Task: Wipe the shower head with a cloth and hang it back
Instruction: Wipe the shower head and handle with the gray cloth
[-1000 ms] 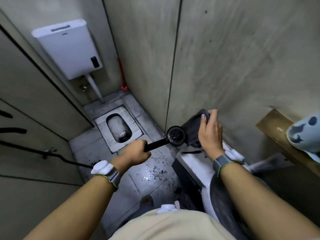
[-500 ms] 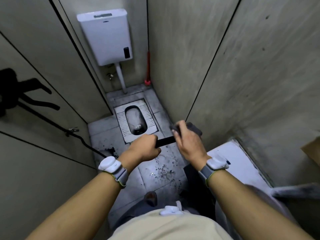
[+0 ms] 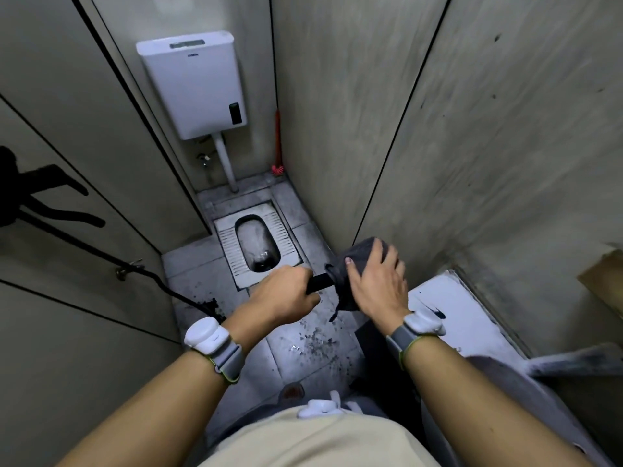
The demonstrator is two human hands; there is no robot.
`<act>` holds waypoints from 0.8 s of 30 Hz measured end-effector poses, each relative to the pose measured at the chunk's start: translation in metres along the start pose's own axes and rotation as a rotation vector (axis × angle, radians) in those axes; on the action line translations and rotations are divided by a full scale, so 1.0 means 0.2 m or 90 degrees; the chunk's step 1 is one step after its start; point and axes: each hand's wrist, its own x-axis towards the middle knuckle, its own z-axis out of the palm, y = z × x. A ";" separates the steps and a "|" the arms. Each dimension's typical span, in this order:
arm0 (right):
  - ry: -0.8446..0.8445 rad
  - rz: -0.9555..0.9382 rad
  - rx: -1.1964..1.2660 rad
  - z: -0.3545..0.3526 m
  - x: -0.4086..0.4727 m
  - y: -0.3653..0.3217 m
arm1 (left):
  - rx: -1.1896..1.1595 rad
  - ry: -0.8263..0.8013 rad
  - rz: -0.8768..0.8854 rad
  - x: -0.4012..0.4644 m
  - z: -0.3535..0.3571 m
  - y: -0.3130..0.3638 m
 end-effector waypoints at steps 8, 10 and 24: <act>0.026 0.163 0.065 -0.02 0.07 -0.09 | 0.119 0.094 0.067 -0.06 -0.01 0.04; 0.016 0.194 0.082 -0.02 0.09 -0.11 | 0.134 0.095 0.070 -0.07 -0.02 0.05; -0.055 -0.044 0.135 -0.07 0.02 0.03 | 0.075 0.033 0.051 -0.02 -0.11 -0.06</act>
